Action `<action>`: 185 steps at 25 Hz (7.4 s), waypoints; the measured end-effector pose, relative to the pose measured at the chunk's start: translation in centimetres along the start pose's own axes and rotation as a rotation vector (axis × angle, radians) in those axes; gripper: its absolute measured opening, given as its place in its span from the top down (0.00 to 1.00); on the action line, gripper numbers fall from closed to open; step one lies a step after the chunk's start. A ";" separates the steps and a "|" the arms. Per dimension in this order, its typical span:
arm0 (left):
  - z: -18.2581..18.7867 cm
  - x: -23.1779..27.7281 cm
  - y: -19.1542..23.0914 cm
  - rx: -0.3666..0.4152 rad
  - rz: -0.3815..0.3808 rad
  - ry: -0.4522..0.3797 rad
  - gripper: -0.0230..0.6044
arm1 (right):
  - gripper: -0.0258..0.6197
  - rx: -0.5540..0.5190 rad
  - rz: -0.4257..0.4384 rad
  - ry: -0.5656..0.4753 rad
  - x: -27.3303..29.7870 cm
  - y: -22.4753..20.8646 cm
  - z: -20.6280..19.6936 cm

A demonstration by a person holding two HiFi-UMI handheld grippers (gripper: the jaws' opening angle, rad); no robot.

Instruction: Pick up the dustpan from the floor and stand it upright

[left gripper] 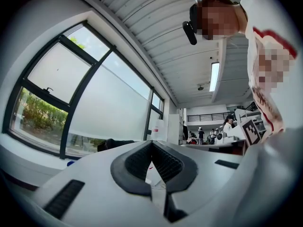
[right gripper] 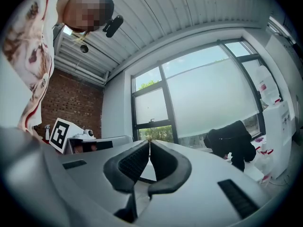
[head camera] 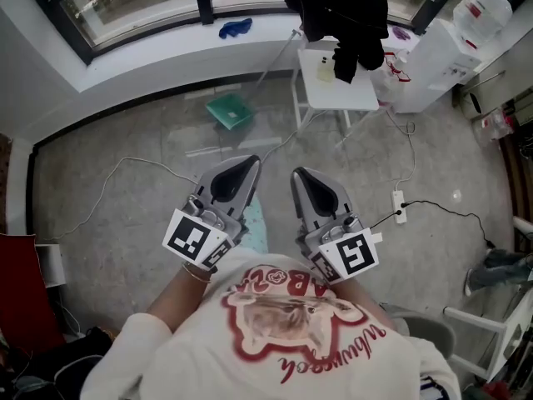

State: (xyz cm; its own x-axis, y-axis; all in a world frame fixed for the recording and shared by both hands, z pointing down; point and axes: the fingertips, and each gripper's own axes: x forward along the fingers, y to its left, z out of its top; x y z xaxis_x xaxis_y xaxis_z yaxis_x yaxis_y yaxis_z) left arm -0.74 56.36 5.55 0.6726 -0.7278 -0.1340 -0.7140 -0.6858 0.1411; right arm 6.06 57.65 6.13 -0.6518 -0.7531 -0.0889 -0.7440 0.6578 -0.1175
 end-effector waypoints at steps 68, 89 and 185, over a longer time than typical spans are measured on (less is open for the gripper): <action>-19.0 54.9 58.0 -0.216 0.094 0.220 0.96 | 0.92 0.221 -0.024 0.324 60.8 -52.9 -25.1; -33.1 54.9 62.3 -0.319 0.148 0.278 0.96 | 0.64 0.328 -0.259 0.595 62.0 -62.0 -51.1; -27.4 26.8 57.2 -0.278 0.390 0.307 0.96 | 0.82 -0.008 0.232 0.662 62.4 -30.0 -52.2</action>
State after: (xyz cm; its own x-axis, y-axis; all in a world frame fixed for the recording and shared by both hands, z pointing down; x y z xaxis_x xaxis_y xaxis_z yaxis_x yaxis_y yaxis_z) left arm -18.21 -2.42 36.92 0.4251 -0.8656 0.2647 -0.8705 -0.3109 0.3815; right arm -20.02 -8.55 55.78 -0.7444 -0.4301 0.5108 -0.5743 0.8027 -0.1610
